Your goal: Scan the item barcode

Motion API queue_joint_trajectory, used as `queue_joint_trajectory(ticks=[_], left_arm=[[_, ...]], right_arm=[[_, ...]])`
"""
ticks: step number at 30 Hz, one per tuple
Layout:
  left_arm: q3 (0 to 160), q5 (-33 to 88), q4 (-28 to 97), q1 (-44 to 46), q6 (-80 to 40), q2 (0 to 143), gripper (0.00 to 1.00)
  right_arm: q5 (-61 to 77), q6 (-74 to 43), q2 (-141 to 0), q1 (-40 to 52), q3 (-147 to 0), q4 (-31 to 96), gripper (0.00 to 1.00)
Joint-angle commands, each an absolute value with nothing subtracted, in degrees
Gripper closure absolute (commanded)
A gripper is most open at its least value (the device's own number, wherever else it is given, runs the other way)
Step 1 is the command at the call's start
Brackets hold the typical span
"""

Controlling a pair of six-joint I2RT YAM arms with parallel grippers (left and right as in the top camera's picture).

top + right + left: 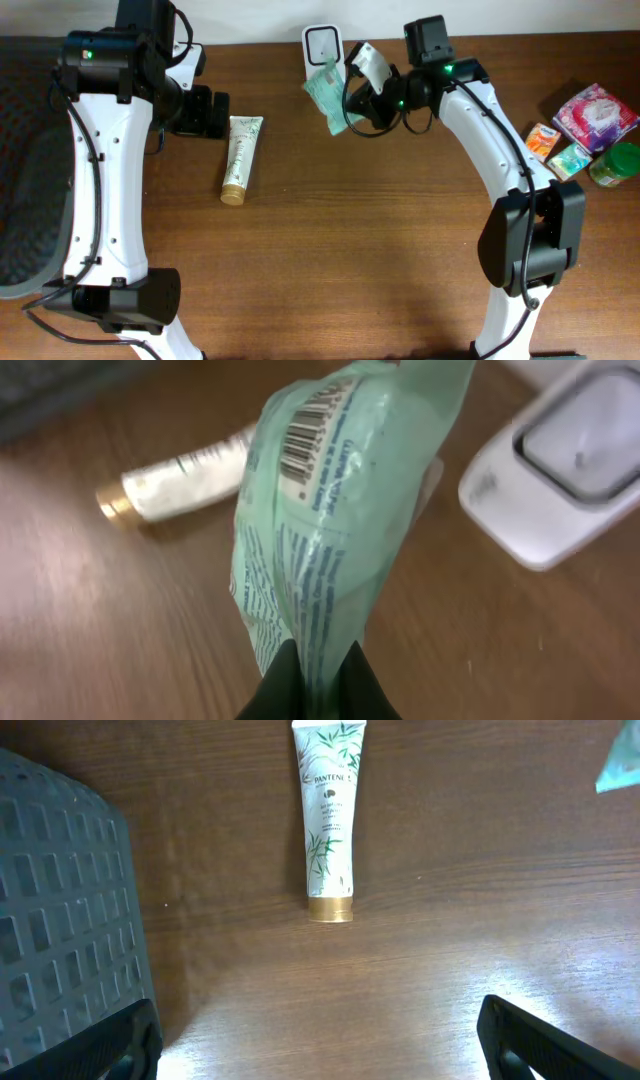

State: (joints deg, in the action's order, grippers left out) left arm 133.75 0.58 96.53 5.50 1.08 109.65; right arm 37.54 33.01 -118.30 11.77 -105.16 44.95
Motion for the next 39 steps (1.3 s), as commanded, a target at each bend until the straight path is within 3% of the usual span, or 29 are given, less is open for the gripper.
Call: queue_joint_trajectory(ticks=[1, 5, 10, 19, 20, 21, 22, 23, 27, 33, 39], left_arm=[[133.84, 0.19, 96.53, 5.56, 1.76, 109.14, 0.01], [133.84, 0.19, 96.53, 5.56, 1.76, 109.14, 0.01], [133.86, 0.19, 96.53, 5.56, 1.76, 109.14, 0.01], [133.84, 0.19, 96.53, 5.56, 1.76, 109.14, 0.01], [133.84, 0.19, 96.55, 5.56, 1.76, 109.14, 0.01], [133.84, 0.19, 96.53, 5.56, 1.76, 109.14, 0.01], [133.86, 0.19, 96.53, 5.56, 1.76, 109.14, 0.01], [133.84, 0.19, 96.55, 5.56, 1.76, 109.14, 0.01], [133.84, 0.19, 96.55, 5.56, 1.76, 109.14, 0.01], [133.86, 0.19, 96.55, 5.56, 1.76, 109.14, 0.01], [133.84, 0.19, 96.55, 5.56, 1.76, 109.14, 0.01]], right_arm=[[23.81, 33.04, -117.47, 11.6, -106.08, 49.15, 0.96], [6.37, 32.47, -117.6, 11.6, -106.04, 54.98, 0.96], [-13.93, 21.39, -119.0, 11.6, -106.02, 57.25, 0.96], [-15.07, 12.71, -119.72, 13.5, -99.77, 54.33, 0.96], [-15.29, 11.6, -119.61, 13.43, -100.03, 53.17, 0.89], [-15.57, 11.53, -119.61, 13.3, -100.07, 51.7, 0.68], [-17.06, 11.55, -119.61, 13.08, -100.07, 50.87, 0.4], [-19.51, 11.92, -119.63, 12.62, -100.01, 50.87, 0.23], [-20.47, 24.32, -119.63, 11.86, -97.41, 54.48, 0.11], [-27.66, 29.8, -119.66, 6.59, -87.53, 42.76, 0.07], [-18.33, 29.78, -119.7, 2.15, -85.27, 37.56, 0.35]])
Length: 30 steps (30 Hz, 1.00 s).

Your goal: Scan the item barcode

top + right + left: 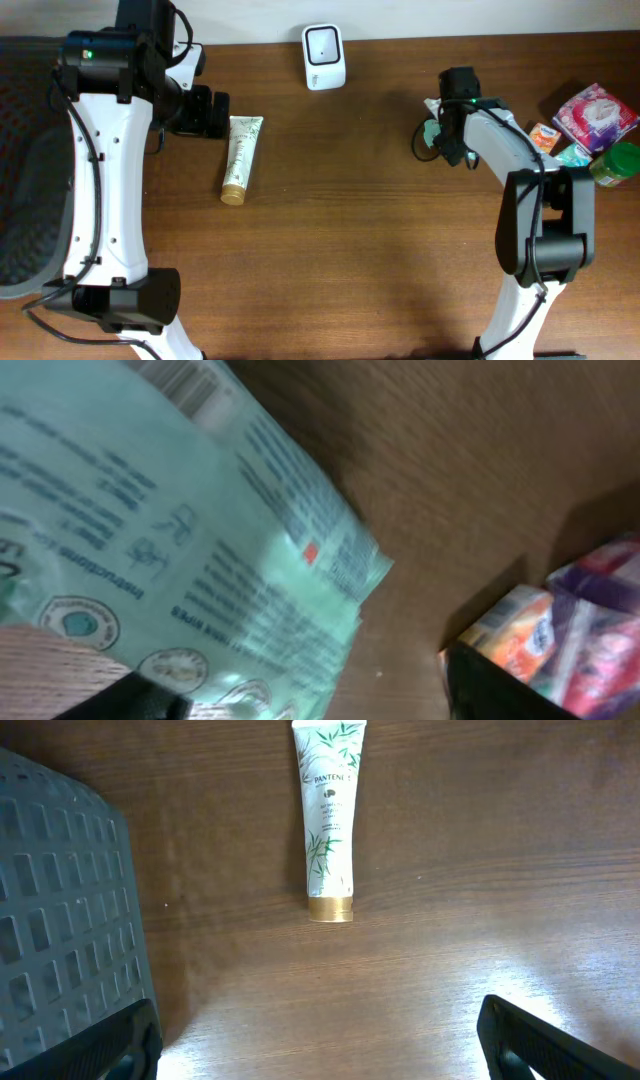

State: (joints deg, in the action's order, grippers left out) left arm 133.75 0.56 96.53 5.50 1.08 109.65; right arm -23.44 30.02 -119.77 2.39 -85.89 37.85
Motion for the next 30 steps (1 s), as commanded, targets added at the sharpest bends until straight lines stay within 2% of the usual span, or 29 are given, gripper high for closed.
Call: queue_joint_trajectory(ticks=[1, 3, 10, 12, 13, 14, 16, 18, 22, 26, 30], left_arm=[[133.84, 0.19, 96.55, 5.56, 1.76, 109.14, 0.01], [133.84, 0.19, 96.55, 5.56, 1.76, 109.14, 0.01], [133.86, 0.19, 96.53, 5.56, 1.76, 109.14, 0.01], [133.84, 0.19, 96.55, 5.56, 1.76, 109.14, 0.01], [133.84, 0.19, 96.53, 5.56, 1.76, 109.14, 0.01], [133.84, 0.19, 96.55, 5.56, 1.76, 109.14, 0.01], [133.84, 0.19, 96.53, 5.56, 1.76, 109.14, 0.01], [133.86, 0.19, 96.55, 5.56, 1.76, 109.14, 0.01], [133.84, 0.19, 96.53, 5.56, 1.76, 109.14, 0.01], [133.84, 0.19, 96.55, 5.56, 1.76, 109.14, 0.01], [133.84, 0.19, 96.53, 5.56, 1.76, 109.14, 0.01]], right_arm=[[-16.23, 29.76, -119.74, 2.17, -85.27, 37.28, 0.42], [-13.63, 29.56, -119.74, 2.26, -85.27, 36.95, 0.52], [-10.28, 29.8, -120.99, 2.2, -84.2, 31.66, 0.46], [-10.0, 26.65, -121.51, 2.22, -84.23, 32.01, 0.71], [-9.65, 25.23, -121.47, 2.22, -84.25, 31.88, 0.79], [-9.37, 20.14, -121.21, 2.22, -84.73, 31.9, 0.95], [-6.15, 15.53, -121.1, 2.22, -86.8, 33.74, 0.96], [3.07, 12.34, -120.77, 2.22, -91.15, 38.61, 0.96], [34.98, 9.3, -120.6, 2.22, -100.29, 47.29, 0.96], [55.11, 6.59, -122.17, 2.22, -99.59, 50.68, 0.96], [62.57, 6.55, -123.11, 2.15, -91.11, 50.5, 0.96]])
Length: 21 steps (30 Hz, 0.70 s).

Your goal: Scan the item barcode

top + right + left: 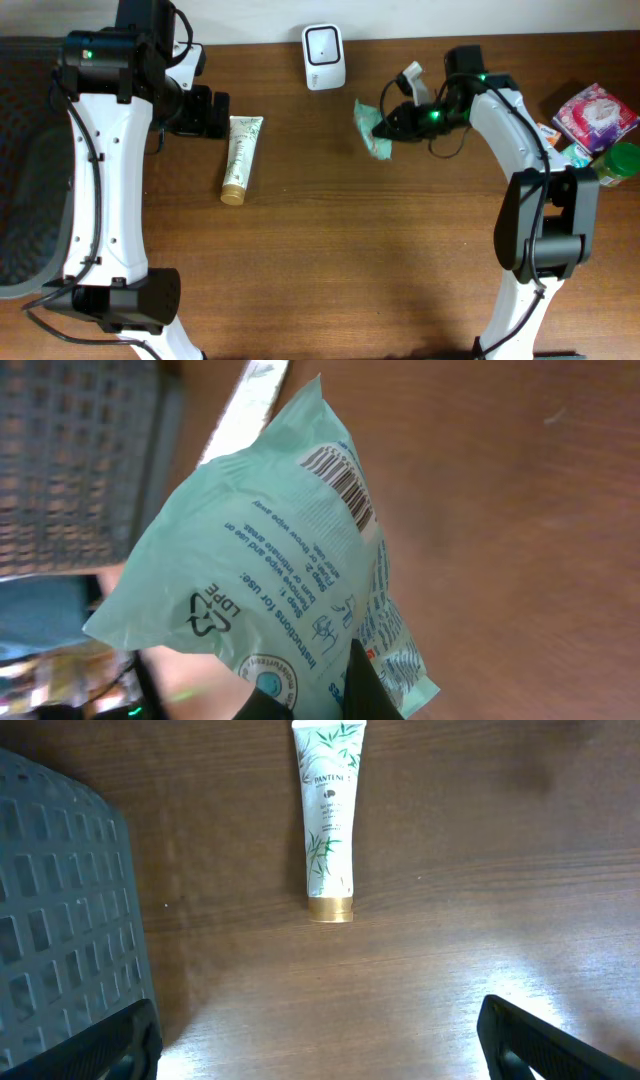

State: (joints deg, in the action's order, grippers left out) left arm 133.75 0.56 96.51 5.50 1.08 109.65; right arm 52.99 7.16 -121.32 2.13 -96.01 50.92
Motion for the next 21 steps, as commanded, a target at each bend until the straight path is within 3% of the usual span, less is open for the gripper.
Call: queue_joint_trajectory(ticks=[1, 4, 8, 9, 10, 14, 17, 21], left_arm=[[133.84, 0.19, 96.53, 5.56, 1.76, 109.14, 0.01], [133.84, 0.19, 96.55, 5.56, 1.76, 109.14, 0.01], [133.84, 0.19, 96.55, 5.56, 1.76, 109.14, 0.01], [133.84, 0.19, 96.55, 5.56, 1.76, 109.14, 0.01], [133.84, 0.19, 96.55, 5.56, 1.76, 109.14, 0.01], [133.84, 0.19, 96.53, 5.56, 1.76, 109.14, 0.01], [133.84, 0.19, 96.55, 5.56, 1.76, 109.14, 0.01], [133.84, 0.19, 96.53, 5.56, 1.76, 109.14, 0.01]], right_arm=[[63.92, 6.55, -123.11, 2.11, -89.23, 49.58, 0.96], [59.57, 6.46, -123.15, 2.11, -85.86, 48.6, 0.96], [38.39, -3.31, -123.15, 2.11, -84.18, 46.41, 0.94], [32.01, -5.37, -123.15, 2.11, -84.23, 46.28, 0.82], [30.22, -5.3, -123.15, 2.11, -84.36, 46.19, 0.55], [22.39, -4.8, -123.09, 1.13, -91.64, 51.11, 0.36], [13.08, -4.75, -123.09, 1.06, -103.94, 60.55, 0.34], [12.84, -4.51, -123.07, 2.02, -113.73, 70.61, 0.36]])
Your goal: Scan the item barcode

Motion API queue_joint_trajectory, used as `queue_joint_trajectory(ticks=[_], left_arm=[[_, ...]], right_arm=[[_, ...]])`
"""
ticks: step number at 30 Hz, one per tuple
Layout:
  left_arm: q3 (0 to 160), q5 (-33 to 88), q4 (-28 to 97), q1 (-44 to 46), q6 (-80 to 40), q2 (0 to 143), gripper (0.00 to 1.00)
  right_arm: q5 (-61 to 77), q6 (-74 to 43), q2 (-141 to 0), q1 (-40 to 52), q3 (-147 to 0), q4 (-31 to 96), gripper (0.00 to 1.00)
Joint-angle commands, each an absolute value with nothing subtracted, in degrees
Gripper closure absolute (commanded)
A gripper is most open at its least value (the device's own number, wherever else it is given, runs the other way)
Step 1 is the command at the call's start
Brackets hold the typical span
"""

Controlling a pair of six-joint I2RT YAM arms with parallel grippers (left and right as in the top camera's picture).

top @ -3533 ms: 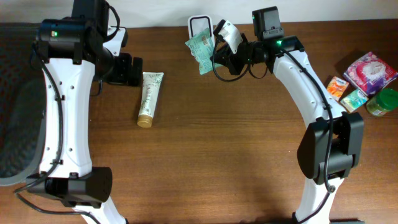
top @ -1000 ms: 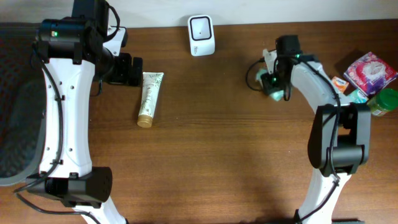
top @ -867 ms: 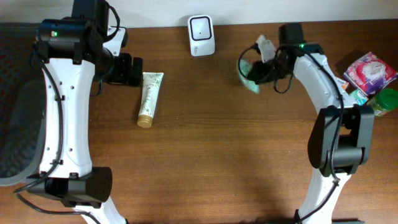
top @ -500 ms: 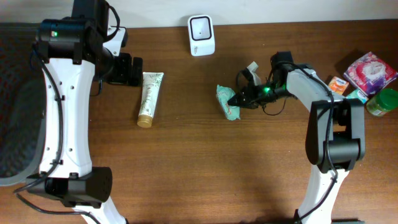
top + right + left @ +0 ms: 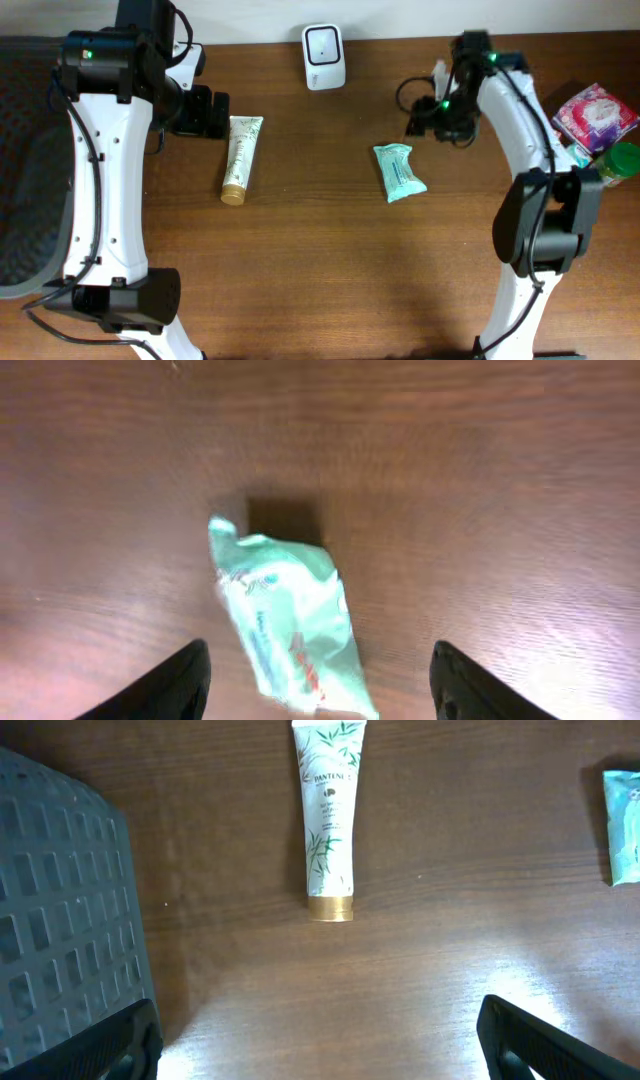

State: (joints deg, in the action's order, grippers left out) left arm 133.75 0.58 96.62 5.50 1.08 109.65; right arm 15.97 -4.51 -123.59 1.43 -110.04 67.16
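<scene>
A mint-green wipes pack (image 5: pixel 399 172) lies flat on the brown table, free of any grip; it shows too in the right wrist view (image 5: pixel 288 621) and at the left wrist view's right edge (image 5: pixel 624 825). My right gripper (image 5: pixel 437 118) hovers open above and to the right of it, fingers (image 5: pixel 170 682) spread wide. The white barcode scanner (image 5: pixel 324 44) stands at the back edge. My left gripper (image 5: pixel 205 113) is open beside the top of a Pantene tube (image 5: pixel 240 158), nothing between its fingers (image 5: pixel 115 1040).
A dark mesh basket (image 5: pixel 60 910) stands at the far left. Several colourful packs (image 5: pixel 590 115) and a green-lidded jar (image 5: pixel 618 163) are grouped at the right edge.
My right gripper held the green pack in the air right of the scanner. Now the pack lies on the table and the gripper is open above it. The left arm has not moved.
My right gripper held the green pack up right at the scanner, barcode showing. Then it was over by the pile at the right with the pack. Then it held the pack mid-table near the scanner, and now the pack lies released on the table.
</scene>
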Motion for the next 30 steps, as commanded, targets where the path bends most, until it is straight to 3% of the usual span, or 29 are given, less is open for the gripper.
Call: queue_joint_trajectory(ticks=[1, 3, 6, 12, 13, 14, 17, 23, 30], left_arm=[[133.84, 0.19, 96.53, 5.56, 1.76, 109.14, 0.01], [133.84, 0.19, 96.53, 5.56, 1.76, 109.14, 0.01], [133.84, 0.19, 96.55, 5.56, 1.76, 109.14, 0.01], [133.86, 0.19, 96.53, 5.56, 1.76, 109.14, 0.01], [133.84, 0.19, 96.55, 5.56, 1.76, 109.14, 0.01], [133.84, 0.19, 96.55, 5.56, 1.76, 109.14, 0.01], [133.84, 0.19, 96.53, 5.56, 1.76, 109.14, 0.01], [133.86, 0.19, 96.55, 5.56, 1.76, 109.14, 0.01], [133.84, 0.19, 96.55, 5.56, 1.76, 109.14, 0.01]], right_arm=[[12.82, -4.08, -123.09, 2.79, -113.75, 72.82, 0.39], [12.8, 0.47, -123.17, 5.41, -111.42, 75.0, 0.44], [10.2, 0.43, -123.17, 9.19, -103.83, 68.79, 0.39], [6.07, 0.4, -123.17, 13.3, -92.77, 56.49, 0.41], [4.84, 0.38, -123.17, 13.54, -91.18, 54.65, 0.53], [4.38, -0.1, -123.17, 13.54, -90.74, 54.22, 0.72], [5.39, -4.4, -123.15, 13.54, -91.2, 53.3, 0.96], [19.84, -4.45, -123.15, 13.54, -104.29, 48.12, 0.96], [20.99, -5.48, -124.22, 14.22, -106.08, 13.39, 0.96]])
